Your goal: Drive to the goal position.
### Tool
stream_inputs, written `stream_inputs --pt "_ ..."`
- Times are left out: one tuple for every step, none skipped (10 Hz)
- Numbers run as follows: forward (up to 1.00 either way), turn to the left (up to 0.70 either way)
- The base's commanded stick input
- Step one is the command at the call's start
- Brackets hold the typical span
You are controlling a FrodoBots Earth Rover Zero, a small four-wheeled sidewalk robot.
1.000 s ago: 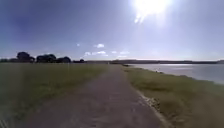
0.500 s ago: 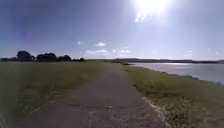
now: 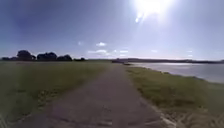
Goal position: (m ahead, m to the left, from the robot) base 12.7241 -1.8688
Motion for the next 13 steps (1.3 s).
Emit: stream_inputs --pt "0.7 0.0" --pt "0.7 0.0" --pt "0.7 0.0" --pt "0.7 -0.27" --pt "0.7 -0.27" --pt "0.7 -0.11" --pt "0.7 0.0" --pt "0.7 0.0" --pt "0.7 0.0" --pt "0.7 0.0" --pt "0.7 0.0" --pt "0.7 0.0" --pt "0.7 0.0"
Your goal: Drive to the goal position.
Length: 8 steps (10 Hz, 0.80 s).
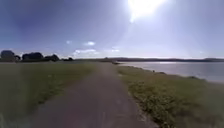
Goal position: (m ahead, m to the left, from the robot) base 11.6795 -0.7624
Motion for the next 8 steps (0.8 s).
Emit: stream_inputs --pt "0.7 0.0" --pt "0.7 0.0" --pt "0.7 0.0" --pt "0.7 0.0" --pt "0.7 0.0" --pt "0.7 0.0" --pt "0.7 0.1" --pt "0.7 0.25"
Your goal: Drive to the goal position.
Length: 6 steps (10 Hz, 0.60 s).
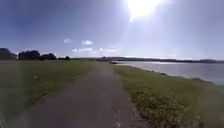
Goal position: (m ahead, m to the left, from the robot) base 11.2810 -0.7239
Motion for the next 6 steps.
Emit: stream_inputs --pt "0.7 0.07" --pt "0.7 0.0" --pt "0.7 0.0" --pt "0.7 0.0" --pt "0.7 0.0" --pt "0.7 0.0"
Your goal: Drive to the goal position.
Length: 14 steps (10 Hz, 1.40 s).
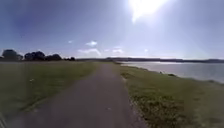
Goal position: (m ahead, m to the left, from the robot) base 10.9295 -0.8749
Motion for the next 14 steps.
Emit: stream_inputs --pt "0.7 0.0" --pt "0.7 0.0" --pt "0.7 0.0" --pt "0.7 0.0" --pt "0.7 0.0" --pt "0.7 0.0" --pt "0.7 0.0" --pt "0.7 0.0" --pt "0.7 0.0" --pt "0.7 0.0" --pt "0.7 0.0" --pt "0.7 0.0" --pt "0.7 0.0" --pt "0.7 0.0"
